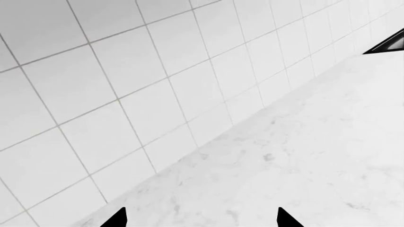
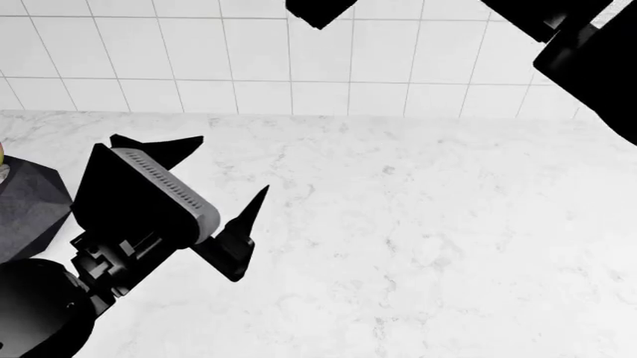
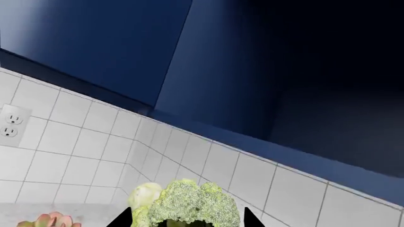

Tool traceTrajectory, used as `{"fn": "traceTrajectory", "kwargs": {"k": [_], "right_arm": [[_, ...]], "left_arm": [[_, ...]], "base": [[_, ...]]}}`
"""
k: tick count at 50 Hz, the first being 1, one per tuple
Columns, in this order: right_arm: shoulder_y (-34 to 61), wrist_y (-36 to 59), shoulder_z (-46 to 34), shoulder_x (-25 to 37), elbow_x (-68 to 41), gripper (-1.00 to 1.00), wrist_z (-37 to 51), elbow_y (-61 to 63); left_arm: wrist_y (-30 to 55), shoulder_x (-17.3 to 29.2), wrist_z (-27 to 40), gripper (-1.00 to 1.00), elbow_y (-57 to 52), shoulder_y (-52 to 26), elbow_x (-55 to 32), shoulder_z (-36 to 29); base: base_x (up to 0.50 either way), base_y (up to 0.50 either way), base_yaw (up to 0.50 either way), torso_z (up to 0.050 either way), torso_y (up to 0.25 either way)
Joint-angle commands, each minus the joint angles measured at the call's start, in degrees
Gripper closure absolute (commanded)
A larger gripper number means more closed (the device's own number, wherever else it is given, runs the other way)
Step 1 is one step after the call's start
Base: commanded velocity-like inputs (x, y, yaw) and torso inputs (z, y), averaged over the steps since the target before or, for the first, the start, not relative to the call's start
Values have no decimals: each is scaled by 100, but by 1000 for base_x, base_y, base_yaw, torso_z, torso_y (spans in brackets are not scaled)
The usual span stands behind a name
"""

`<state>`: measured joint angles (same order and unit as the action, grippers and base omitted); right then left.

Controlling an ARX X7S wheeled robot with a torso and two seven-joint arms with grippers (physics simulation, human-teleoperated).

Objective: Pick the broccoli, tomato from the counter and place them in the cabinet. Then close the cabinet.

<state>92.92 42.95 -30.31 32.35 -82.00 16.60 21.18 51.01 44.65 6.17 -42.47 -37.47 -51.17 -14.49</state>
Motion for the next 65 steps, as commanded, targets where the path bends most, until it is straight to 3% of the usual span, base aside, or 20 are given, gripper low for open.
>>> {"fn": "traceTrajectory", "kwargs": {"k": [1, 21, 37, 54, 65], "right_arm": [[457, -103, -111, -358, 761, 100, -162, -597], [1244, -628, -113, -880, 1765, 100, -121, -1850], [1828, -775, -563, -1401, 2720, 100, -117, -3435], [2751, -1180, -1004, -2250, 3474, 100, -870, -5926], [3446, -1511, -1457, -3065, 3988, 100, -1683, -8273]], "left_arm": [[22, 8, 24, -100, -20, -37, -44, -8], [50, 21, 62, -100, -40, -106, -109, -15], [-30, 7, 24, -100, 7, -76, -27, -96], [-35, 53, 38, -100, -6, -88, -112, -50], [-332, 156, -160, -100, 142, 131, 54, -2]], "base": [[0, 0, 0, 0, 0], [0, 0, 0, 0, 0], [0, 0, 0, 0, 1], [0, 0, 0, 1, 0], [0, 0, 0, 0, 0]]}}
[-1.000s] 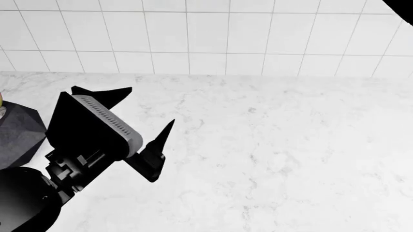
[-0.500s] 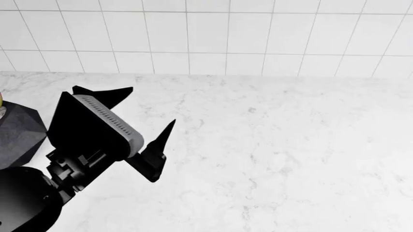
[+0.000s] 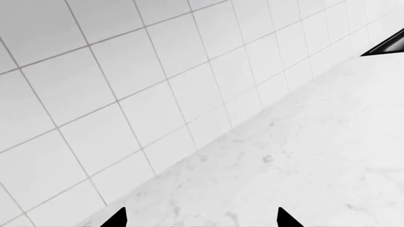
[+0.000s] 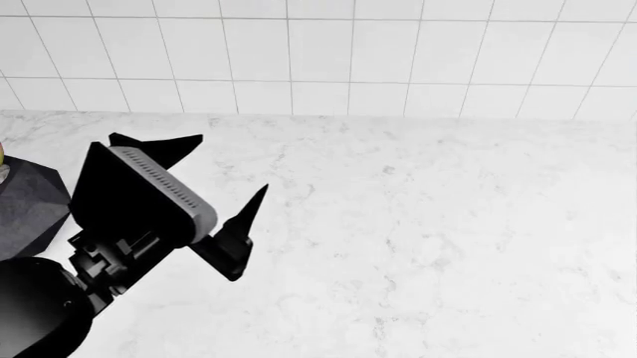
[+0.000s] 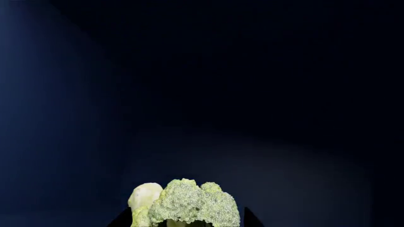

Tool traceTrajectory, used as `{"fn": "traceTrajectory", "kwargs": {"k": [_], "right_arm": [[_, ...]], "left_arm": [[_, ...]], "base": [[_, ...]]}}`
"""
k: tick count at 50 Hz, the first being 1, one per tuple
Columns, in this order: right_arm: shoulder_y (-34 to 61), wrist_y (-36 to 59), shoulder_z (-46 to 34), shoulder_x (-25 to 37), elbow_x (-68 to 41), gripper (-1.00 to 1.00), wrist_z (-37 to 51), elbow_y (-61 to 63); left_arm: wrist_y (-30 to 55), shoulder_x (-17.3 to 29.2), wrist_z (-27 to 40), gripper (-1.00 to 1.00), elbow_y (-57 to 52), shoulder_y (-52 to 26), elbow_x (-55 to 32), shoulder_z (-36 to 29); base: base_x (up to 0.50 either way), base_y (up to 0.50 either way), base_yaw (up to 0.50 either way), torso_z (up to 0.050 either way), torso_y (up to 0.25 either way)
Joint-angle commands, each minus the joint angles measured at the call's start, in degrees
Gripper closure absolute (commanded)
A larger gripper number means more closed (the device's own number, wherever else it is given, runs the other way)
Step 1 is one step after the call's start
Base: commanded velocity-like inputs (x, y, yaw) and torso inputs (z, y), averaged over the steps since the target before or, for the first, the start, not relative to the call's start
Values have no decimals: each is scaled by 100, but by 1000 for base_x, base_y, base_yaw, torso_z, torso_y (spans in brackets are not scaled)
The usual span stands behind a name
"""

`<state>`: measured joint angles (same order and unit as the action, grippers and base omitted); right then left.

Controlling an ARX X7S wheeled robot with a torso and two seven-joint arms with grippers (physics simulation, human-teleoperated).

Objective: Pick the broccoli, tomato from the counter and place them in the cabinet. Then close the cabinet.

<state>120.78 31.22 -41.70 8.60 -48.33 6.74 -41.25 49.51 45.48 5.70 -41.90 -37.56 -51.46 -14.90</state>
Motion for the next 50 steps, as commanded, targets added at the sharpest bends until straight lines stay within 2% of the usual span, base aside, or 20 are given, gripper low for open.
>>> {"fn": "traceTrajectory", "kwargs": {"k": [1, 7, 8, 17, 50], "right_arm": [[734, -422, -324, -771, 645, 100, -765, -2312], [950, -689, -973, -858, 89, 100, -832, -3005], [978, -716, -1104, -858, -21, -100, -826, -3050], [1077, -935, -1596, -811, -484, -100, -862, -2871], [523, 233, -1450, 1146, -1086, -100, 622, 2135]], "left_arm": [[-173, 75, -107, -100, 81, 135, 76, 39], [-78, 57, -55, -100, 40, 39, 27, -1], [-69, 49, -51, -100, 41, 26, 30, -14], [-108, 47, -54, -100, 48, 58, 51, -34], [-241, -8, -27, -100, 118, 113, 100, -65]], "base": [[0, 0, 0, 0, 0], [0, 0, 0, 0, 0], [0, 0, 0, 0, 10], [0, 0, 0, 0, 0], [0, 0, 0, 0, 0]]}}
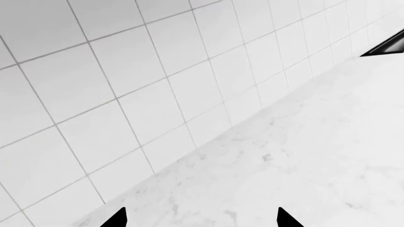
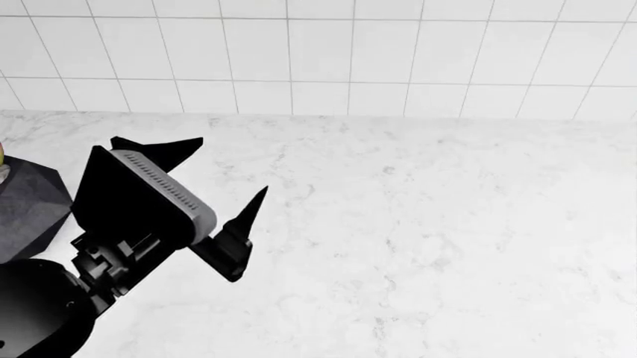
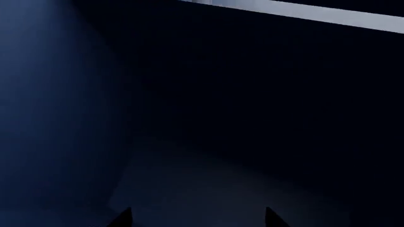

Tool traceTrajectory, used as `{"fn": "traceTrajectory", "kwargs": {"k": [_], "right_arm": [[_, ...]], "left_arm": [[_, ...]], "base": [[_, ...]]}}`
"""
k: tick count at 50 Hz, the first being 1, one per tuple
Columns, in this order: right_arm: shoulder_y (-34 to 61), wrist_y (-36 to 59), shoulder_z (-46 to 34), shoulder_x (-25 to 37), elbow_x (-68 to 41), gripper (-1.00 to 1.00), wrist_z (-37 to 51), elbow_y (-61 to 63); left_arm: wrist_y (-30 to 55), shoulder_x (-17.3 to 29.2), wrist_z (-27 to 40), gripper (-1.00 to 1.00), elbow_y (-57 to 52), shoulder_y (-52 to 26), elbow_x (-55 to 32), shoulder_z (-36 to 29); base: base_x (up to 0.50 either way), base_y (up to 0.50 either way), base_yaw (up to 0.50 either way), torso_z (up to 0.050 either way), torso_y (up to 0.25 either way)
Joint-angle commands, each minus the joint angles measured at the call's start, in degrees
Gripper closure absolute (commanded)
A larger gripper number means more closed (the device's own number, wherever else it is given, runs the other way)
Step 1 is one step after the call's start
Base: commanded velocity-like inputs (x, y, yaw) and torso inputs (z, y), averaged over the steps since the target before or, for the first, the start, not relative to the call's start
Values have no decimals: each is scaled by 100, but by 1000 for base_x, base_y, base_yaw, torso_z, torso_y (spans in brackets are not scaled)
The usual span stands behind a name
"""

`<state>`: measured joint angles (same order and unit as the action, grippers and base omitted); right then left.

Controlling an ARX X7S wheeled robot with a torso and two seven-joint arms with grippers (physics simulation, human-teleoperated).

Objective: Pick the broccoli, tomato from the counter and place them in the cabinet. Then close the cabinet.

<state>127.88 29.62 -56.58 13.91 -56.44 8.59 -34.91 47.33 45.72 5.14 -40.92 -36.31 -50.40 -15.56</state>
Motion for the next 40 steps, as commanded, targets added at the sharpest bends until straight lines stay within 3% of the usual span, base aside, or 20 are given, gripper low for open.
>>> {"fn": "traceTrajectory", "kwargs": {"k": [1, 18, 40], "right_arm": [[-209, 438, 47, 683, -314, -100, 479, 1647], [-488, 869, 187, 1684, -808, -100, 898, 3802], [-1015, 1380, 36, 2560, -1419, -100, 1107, 5276]], "left_arm": [[-25, -30, 37, -100, 15, -8, -12, 7], [-179, -23, 58, -100, 97, 92, 44, 81], [-202, -7, 172, -100, 92, 120, -5, 159]], "base": [[0, 0, 0, 0, 0], [0, 0, 0, 0, 0], [0, 0, 0, 0, 0]]}}
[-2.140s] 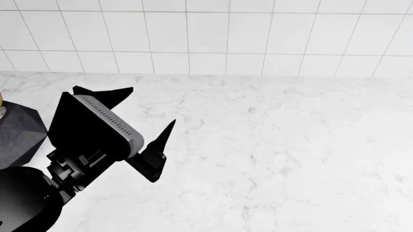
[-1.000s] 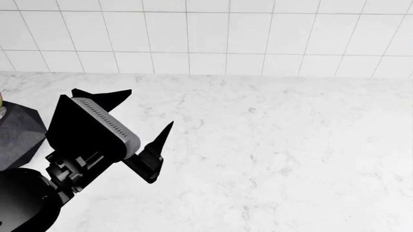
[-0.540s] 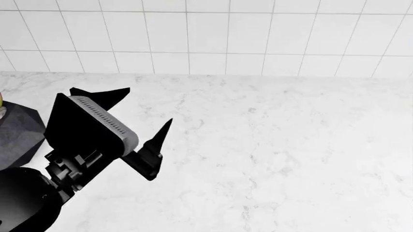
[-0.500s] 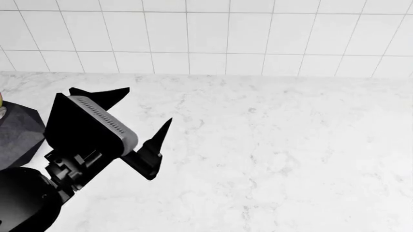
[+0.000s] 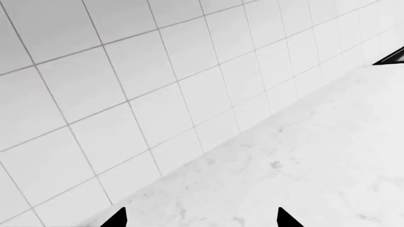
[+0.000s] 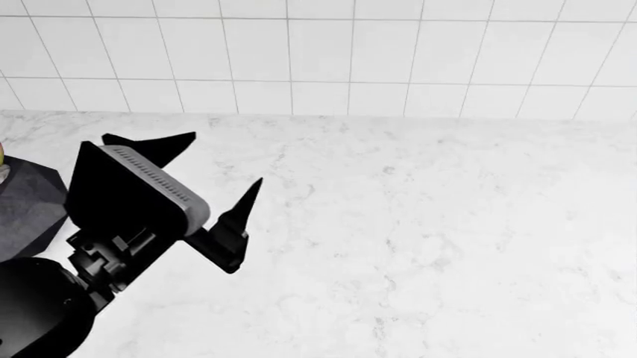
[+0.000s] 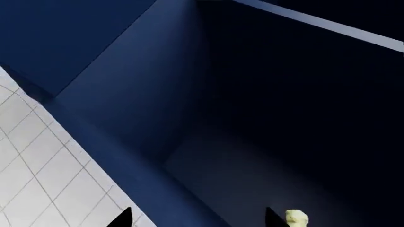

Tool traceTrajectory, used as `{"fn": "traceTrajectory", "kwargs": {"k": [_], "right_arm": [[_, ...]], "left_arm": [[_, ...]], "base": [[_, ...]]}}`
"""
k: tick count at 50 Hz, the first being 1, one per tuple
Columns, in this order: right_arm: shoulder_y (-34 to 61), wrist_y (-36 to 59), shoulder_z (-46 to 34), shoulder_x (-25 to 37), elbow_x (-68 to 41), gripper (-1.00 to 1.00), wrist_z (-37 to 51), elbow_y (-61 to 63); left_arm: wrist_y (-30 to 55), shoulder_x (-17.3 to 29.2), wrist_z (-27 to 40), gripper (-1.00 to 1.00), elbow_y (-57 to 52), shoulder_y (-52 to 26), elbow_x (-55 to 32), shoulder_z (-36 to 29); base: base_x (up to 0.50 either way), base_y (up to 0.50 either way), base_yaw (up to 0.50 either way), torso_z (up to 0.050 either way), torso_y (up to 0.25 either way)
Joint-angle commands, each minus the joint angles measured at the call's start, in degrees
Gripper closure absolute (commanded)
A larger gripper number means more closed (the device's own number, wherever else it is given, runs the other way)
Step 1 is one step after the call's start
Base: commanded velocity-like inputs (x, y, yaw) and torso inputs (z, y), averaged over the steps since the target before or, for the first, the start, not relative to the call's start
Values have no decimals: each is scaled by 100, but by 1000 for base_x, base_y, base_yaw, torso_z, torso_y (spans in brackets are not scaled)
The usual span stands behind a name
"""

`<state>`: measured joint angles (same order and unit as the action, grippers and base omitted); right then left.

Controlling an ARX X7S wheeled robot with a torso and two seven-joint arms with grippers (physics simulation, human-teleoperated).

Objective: Pick the broccoli, tomato from the counter and place them in the cabinet. Then close the cabinet.

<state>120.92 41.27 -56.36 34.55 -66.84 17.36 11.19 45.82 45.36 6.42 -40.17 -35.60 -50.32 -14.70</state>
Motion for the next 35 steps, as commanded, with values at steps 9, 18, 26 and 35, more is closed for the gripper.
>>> {"fn": "traceTrajectory", "kwargs": {"k": [9, 18, 26, 35], "right_arm": [[-897, 135, 29, 988, -603, -100, 518, 1002], [-1580, -333, 257, 1452, -847, -100, 912, 1122], [-2230, -900, 419, 1792, -895, -100, 1022, 1121], [-2520, -1125, 424, 1891, -783, -100, 1001, 1020]], "left_arm": [[-14, 62, 150, -100, -45, 33, -136, 185], [-151, 130, 307, -100, -233, 255, -210, 410], [-398, 155, 547, -100, -443, 638, -287, 760], [-675, 178, 1050, -100, -892, 977, -588, 1425]], "base": [[0, 0, 0, 0, 0], [0, 0, 0, 0, 0], [0, 0, 0, 0, 0], [0, 0, 0, 0, 0]]}}
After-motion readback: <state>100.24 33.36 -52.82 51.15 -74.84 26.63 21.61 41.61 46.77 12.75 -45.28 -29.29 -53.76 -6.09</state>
